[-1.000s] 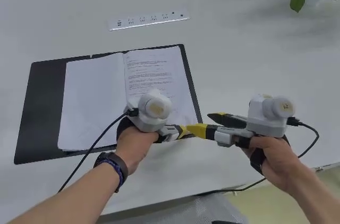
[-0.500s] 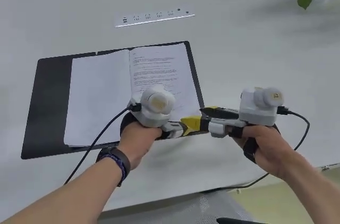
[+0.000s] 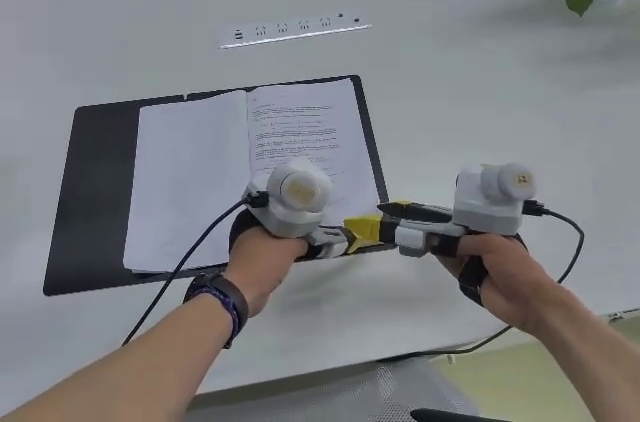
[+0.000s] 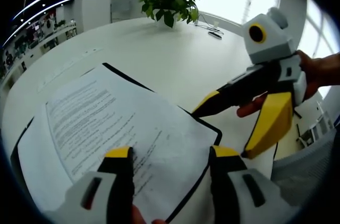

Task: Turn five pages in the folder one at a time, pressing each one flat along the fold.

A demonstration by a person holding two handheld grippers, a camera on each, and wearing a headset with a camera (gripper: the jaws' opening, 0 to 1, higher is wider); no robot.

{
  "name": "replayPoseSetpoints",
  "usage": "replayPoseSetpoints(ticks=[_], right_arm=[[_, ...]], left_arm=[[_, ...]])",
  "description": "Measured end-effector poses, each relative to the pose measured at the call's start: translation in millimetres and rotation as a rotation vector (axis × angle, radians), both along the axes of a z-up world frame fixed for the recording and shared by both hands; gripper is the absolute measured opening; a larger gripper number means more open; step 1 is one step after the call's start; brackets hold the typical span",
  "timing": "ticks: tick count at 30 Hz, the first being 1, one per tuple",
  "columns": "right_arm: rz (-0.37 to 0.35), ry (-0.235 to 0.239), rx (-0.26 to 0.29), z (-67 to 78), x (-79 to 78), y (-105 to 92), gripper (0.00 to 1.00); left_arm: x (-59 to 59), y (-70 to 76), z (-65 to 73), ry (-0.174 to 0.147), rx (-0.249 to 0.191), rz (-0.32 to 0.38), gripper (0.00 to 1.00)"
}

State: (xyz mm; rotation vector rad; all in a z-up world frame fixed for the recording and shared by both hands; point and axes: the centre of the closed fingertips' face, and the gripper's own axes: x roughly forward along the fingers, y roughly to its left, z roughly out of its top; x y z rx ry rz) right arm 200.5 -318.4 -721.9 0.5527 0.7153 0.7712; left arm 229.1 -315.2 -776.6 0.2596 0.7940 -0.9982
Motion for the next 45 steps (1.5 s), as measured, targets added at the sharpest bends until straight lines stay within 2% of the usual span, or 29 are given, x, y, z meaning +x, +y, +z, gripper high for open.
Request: replayPoseSetpoints(ticks=[21, 34, 37, 42, 45], right_arm=[[-0.004, -0.002, 0.01, 2.3, -1.8, -1.5, 0.58], [0.004, 0.016, 0.021, -6.4, -0.6, 0.9, 0.57], [-0.004, 0.018, 0.028, -6.5, -0.4, -1.7, 0.54], [-0.021, 0.016, 0.049, -3.8, 0.5, -2.5, 0.48], [-0.027, 0.015, 0.059, -2.7, 1.2, -1.2, 0.41]], left_arm=[[-0.4, 0.0, 0.7, 0.007, -0.008, 0.006, 0.58], [0.2, 1.3, 1.9, 0.012, -0.014, 0.006, 0.59], [-0.4, 1.9, 4.5, 0.018, -0.025, 0.008, 0.61], [-0.8, 4.5, 12.0, 0.005, -0.033, 0.009, 0.62], [-1.4, 6.2, 15.2, -0.002, -0.035, 0.008, 0.63]])
